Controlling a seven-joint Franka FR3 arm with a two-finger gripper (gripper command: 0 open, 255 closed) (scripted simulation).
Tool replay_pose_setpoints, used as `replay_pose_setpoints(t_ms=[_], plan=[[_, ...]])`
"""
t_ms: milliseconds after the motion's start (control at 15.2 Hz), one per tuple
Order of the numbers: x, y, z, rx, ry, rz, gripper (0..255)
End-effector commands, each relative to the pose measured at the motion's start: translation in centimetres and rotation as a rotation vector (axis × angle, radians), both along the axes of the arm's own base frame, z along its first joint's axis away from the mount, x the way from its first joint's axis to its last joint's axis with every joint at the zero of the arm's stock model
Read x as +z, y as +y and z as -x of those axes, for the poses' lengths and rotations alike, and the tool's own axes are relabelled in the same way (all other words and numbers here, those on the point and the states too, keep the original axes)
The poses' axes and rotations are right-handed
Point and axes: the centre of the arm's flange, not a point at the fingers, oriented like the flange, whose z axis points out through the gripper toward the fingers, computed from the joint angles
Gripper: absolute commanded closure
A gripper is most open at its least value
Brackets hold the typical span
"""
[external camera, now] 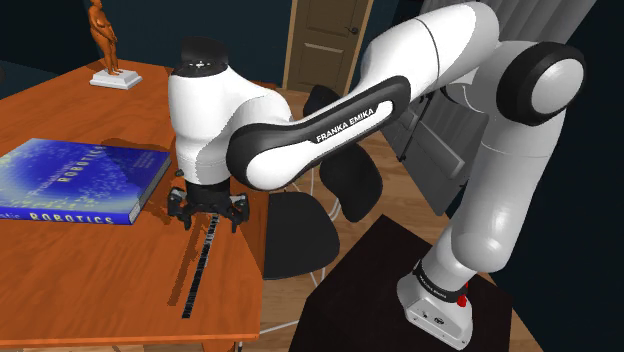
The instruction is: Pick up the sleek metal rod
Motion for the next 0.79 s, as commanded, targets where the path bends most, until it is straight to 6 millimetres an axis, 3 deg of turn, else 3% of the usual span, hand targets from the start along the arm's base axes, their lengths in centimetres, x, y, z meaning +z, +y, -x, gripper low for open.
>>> replay_pose_setpoints(t_ms=[0, 462, 528, 726], plan=[[-0.9, 0.4, -0.5, -0.010, -0.002, 0.000, 0], [-3.8, 0.4, -0.5, -0.010, -0.001, 0.000, 0], [-3.8, 0.5, -0.5, -0.010, -0.001, 0.000, 255], [-3.8, 0.5, -0.6, -0.010, -0.001, 0.000, 255]])
